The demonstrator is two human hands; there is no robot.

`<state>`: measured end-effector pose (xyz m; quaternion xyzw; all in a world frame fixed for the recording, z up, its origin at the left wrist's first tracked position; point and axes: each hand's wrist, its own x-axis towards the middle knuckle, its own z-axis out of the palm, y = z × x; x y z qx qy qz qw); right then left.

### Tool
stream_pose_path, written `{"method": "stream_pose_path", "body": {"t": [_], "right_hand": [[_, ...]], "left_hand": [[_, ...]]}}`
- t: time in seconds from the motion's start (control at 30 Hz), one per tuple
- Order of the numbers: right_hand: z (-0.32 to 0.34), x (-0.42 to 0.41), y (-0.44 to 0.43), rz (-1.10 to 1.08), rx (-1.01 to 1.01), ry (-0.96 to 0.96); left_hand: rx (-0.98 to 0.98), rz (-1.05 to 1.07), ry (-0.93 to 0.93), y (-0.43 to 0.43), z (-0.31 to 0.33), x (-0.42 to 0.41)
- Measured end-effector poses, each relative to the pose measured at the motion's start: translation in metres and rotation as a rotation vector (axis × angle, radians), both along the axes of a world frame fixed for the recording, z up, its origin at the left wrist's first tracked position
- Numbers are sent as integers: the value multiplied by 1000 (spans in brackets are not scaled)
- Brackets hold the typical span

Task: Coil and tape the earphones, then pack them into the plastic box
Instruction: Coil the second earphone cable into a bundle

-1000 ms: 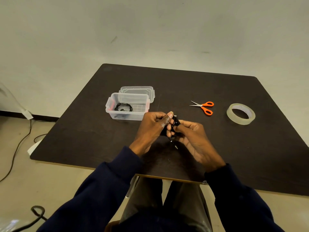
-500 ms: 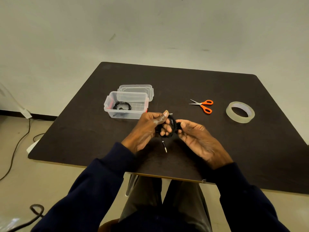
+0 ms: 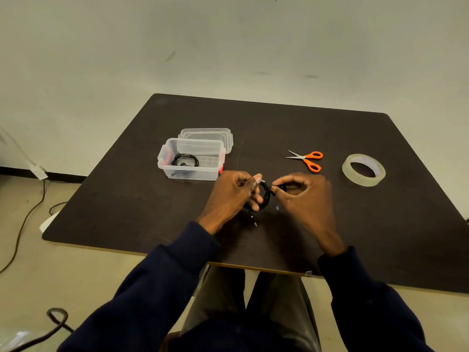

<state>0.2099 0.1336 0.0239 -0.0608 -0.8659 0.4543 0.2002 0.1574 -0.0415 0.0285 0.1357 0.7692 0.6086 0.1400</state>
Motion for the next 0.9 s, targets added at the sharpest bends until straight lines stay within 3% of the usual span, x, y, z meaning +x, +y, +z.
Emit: {"method": "stream_pose_path", "body": {"t": [0.23,0.5,0.73,0.9], "right_hand": [[13,-2,6,55,-51,-73],[18,1,-1,32,130,133],[24,-11,22,126,-71,-12],[28,-7,21,171,-78,-12]], "left_hand": [[-54,-9,17,-1,3,-3],[-5,-1,7,2,7,-3],[64,-7,-98,-3,7,-9],[118,29,-169,-7,4,-9]]}}
